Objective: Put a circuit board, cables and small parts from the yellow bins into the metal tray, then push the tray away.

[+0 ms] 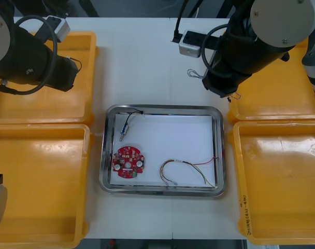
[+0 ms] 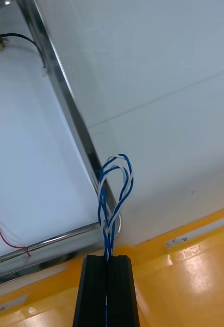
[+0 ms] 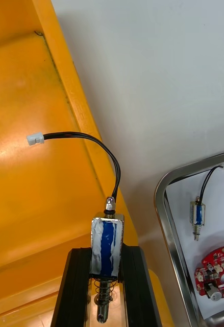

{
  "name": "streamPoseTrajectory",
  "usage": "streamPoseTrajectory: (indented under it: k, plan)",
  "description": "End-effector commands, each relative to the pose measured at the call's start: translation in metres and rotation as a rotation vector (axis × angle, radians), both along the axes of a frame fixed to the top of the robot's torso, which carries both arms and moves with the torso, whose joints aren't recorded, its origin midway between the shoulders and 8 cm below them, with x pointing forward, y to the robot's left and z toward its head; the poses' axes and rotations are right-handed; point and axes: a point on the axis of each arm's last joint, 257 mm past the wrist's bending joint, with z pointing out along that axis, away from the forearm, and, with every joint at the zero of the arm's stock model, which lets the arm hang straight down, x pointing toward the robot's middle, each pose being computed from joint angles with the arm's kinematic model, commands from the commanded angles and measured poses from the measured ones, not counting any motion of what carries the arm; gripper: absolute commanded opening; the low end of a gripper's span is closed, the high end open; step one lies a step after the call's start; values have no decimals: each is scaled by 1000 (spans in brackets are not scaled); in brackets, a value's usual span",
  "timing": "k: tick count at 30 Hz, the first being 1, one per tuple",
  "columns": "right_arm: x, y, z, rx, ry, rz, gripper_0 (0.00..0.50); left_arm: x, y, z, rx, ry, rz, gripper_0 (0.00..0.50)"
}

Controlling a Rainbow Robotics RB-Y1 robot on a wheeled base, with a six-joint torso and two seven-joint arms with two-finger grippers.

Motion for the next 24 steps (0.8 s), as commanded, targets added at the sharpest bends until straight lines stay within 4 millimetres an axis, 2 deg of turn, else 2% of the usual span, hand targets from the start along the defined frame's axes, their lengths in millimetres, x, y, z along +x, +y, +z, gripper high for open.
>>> streamPoseTrajectory:
  k: [1,12,20,24]
  plan:
    - [-23,13,-16,-60,8,99,0,-5,-5,0,-61,7,54,0]
    - [-57,28,-60,-65,74,191,0,-5,-3,1,-60,5,60,0]
    - [-60,45,-86,-135,62,211,0,-4,-2,2,-65,3,63,0]
    - [-59,46,-99,-154,83,204,0,-5,-2,1,-65,4,64,0]
